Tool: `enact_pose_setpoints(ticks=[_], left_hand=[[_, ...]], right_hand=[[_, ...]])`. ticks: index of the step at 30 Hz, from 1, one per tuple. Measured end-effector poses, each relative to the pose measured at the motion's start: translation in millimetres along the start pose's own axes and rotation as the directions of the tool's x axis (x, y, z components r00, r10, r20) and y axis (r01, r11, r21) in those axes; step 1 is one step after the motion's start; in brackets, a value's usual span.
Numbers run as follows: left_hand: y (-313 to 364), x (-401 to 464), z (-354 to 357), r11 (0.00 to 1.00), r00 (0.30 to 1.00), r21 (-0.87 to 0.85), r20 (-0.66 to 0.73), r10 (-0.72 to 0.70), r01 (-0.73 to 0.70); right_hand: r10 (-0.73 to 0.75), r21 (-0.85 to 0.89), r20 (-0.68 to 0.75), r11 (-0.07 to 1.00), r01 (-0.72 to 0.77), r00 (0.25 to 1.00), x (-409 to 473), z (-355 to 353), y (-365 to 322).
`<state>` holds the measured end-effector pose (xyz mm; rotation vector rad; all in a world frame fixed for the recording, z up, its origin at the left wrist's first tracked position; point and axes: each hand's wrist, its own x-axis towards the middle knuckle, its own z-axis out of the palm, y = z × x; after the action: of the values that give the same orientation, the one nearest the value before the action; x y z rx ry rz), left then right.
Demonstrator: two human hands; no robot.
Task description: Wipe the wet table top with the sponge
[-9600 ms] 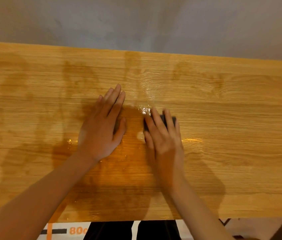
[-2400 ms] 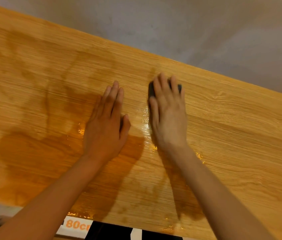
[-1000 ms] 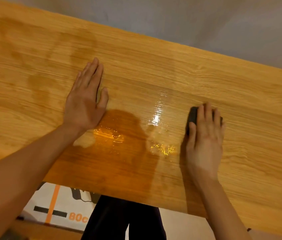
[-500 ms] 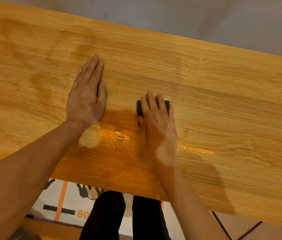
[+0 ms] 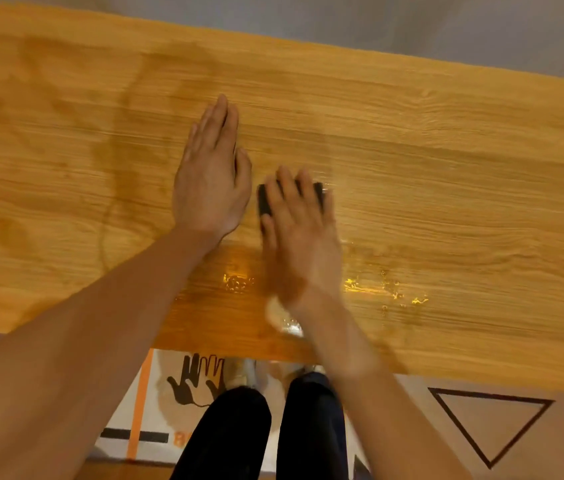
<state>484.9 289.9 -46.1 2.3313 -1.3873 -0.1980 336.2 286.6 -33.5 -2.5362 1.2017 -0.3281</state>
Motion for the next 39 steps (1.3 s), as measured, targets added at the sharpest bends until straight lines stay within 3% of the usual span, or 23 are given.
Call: enact_pose_setpoints(ticks=[2, 5, 7, 13, 16, 24, 28, 33, 36, 39], left_hand=[[0, 0, 0, 1.0, 1.0, -0.006, 0.005, 0.01, -0.01], [0, -1, -1, 1.0, 1.0, -0.014, 0.019, 0.007, -0.006], [1, -1, -2, 1.0, 1.0, -0.008, 0.024, 0.016, -0.016], [1, -2, -3, 1.0, 0.999, -0.003, 0.033, 0.015, -0.015], [-1, -2, -4, 0.999, 0.998, -0.012, 0.052, 0.038, -0.037], [-17, -83, -26, 0.981, 0.973, -0.057, 0.128, 0.191, -0.185], [-33, -120, -27, 0.978, 0.976, -0.059, 0.074, 0.204, -0.2], [-31, -126, -19, 0.974, 0.973, 0.005, -0.053, 0.225, -0.225], [-31, -126, -18, 0.98, 0.98, 0.011, -0.026, 0.199, -0.199], [-33, -122, -20, 0.986, 0.986, 0.002, 0.022, 0.165, -0.165]], right_hand=[[0.074, 0.025, -0.004, 0.997, -0.074, 0.997, -5, -27, 47], [0.329, 0.035, -0.053, 0.944, -0.328, 0.943, 3, -59, 124], [0.374, 0.073, -0.066, 0.926, -0.37, 0.925, 3, -62, 134], [0.056, 0.07, 0.073, 0.996, -0.061, 0.996, -117, -61, 79], [-0.054, 0.055, 0.128, 0.997, 0.047, 0.99, -120, -65, 91], [0.14, 0.109, -0.011, 0.984, -0.138, 0.99, 13, -48, 112], [0.068, 0.101, -0.011, 0.993, -0.067, 0.998, -38, -49, 92], [-0.072, 0.088, 0.163, 0.994, 0.059, 0.984, -144, -55, 66], [-0.097, 0.08, 0.179, 0.993, 0.084, 0.979, -112, -59, 75], [0.05, 0.071, 0.059, 0.996, -0.054, 0.997, -41, -49, 80]])
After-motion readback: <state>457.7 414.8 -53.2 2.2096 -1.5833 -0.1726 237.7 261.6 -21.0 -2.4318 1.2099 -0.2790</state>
